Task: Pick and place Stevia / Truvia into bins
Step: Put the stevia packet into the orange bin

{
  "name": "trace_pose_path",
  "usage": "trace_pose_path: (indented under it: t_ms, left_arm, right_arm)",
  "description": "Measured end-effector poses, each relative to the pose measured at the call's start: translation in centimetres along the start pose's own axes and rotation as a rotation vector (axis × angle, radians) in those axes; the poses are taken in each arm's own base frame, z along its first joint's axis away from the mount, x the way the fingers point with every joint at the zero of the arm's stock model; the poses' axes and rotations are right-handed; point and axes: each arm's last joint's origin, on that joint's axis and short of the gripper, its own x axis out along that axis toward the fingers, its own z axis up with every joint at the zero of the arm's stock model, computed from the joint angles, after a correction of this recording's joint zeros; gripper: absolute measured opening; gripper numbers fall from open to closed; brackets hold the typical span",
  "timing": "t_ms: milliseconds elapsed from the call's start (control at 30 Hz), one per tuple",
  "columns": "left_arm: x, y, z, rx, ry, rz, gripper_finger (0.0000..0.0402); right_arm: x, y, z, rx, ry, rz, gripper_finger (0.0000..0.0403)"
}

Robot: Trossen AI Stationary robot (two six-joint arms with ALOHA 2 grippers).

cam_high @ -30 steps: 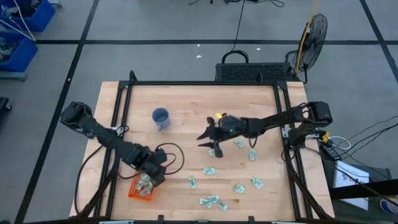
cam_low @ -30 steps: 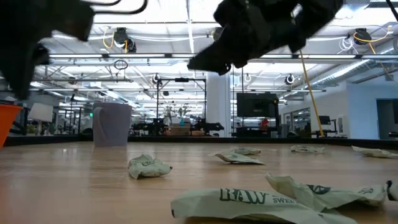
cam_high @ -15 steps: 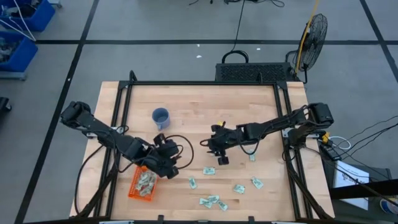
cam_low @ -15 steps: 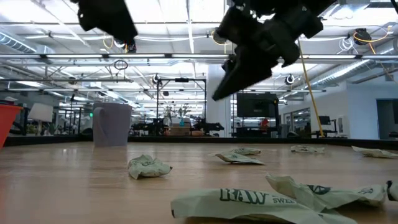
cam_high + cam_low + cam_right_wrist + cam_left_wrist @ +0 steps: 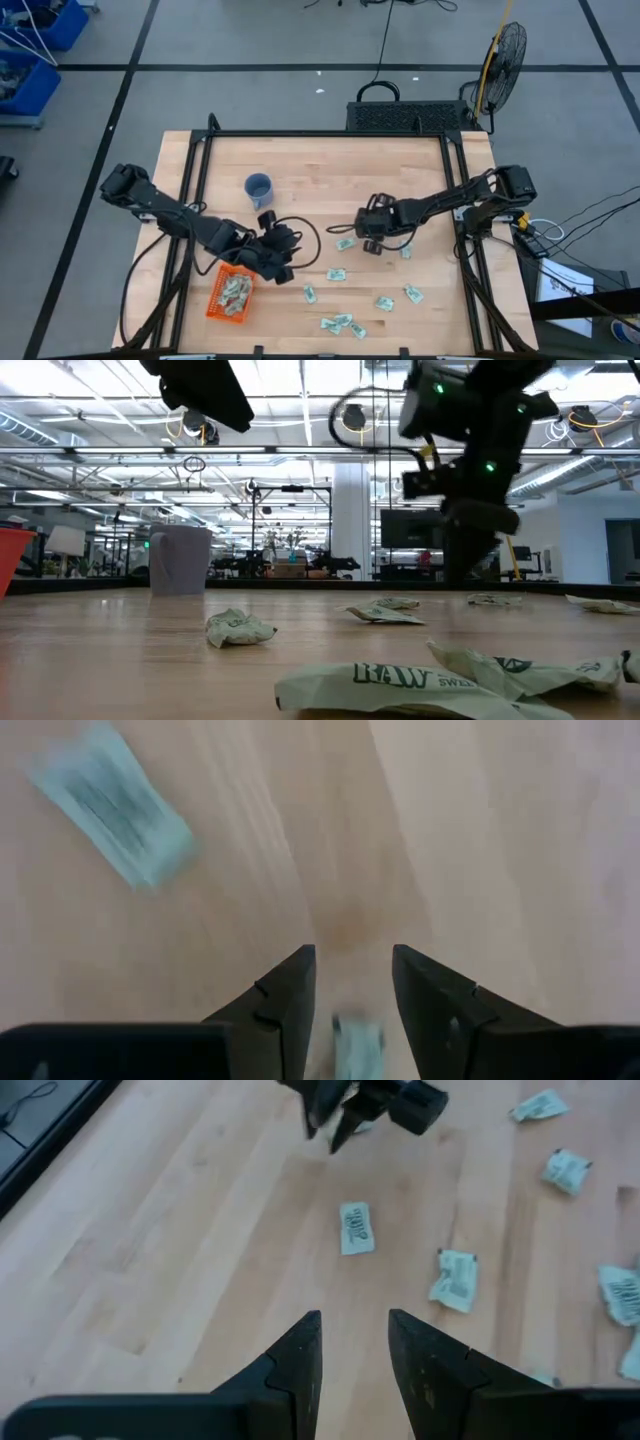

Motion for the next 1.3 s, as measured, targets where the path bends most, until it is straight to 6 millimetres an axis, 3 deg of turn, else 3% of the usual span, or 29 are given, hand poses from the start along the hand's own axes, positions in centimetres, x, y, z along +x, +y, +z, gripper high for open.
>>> trace_pose_path:
  t_ms: [200,600,733,933,1133,1300]
  left_arm:
    - [0.4,0.7,0.4,0.005,0.003,0.020,0.0124]
    - [1.1,1.8,0.9,-0.002,0.007,0.050,0.0124]
    - [1.1,1.7,0.9,-0.001,0.008,0.049,0.0124]
    - [1.1,1.7,0.9,-0.001,0.009,0.049,0.0124]
    - [1.1,1.7,0.9,-0.004,0.007,0.049,0.0124]
    - [1.1,1.7,0.9,-0.048,0.000,0.046,0.0124]
  right_arm:
    - [0.9,-0.4,-1.9,0.073,0.095,-0.029,0.0130]
    - [1.4,-0.8,-2.8,0.194,0.123,-0.032,0.0126]
    - [1.7,-1.0,-3.2,0.219,0.150,-0.021,0.0095]
    - [1.9,-1.3,-3.1,0.233,0.155,-0.012,0.0014]
    - [1.0,-1.1,-2.0,0.183,0.007,0.069,0.0017]
    - [-1.3,-0.6,0.0,0.098,-0.253,0.160,0.0005]
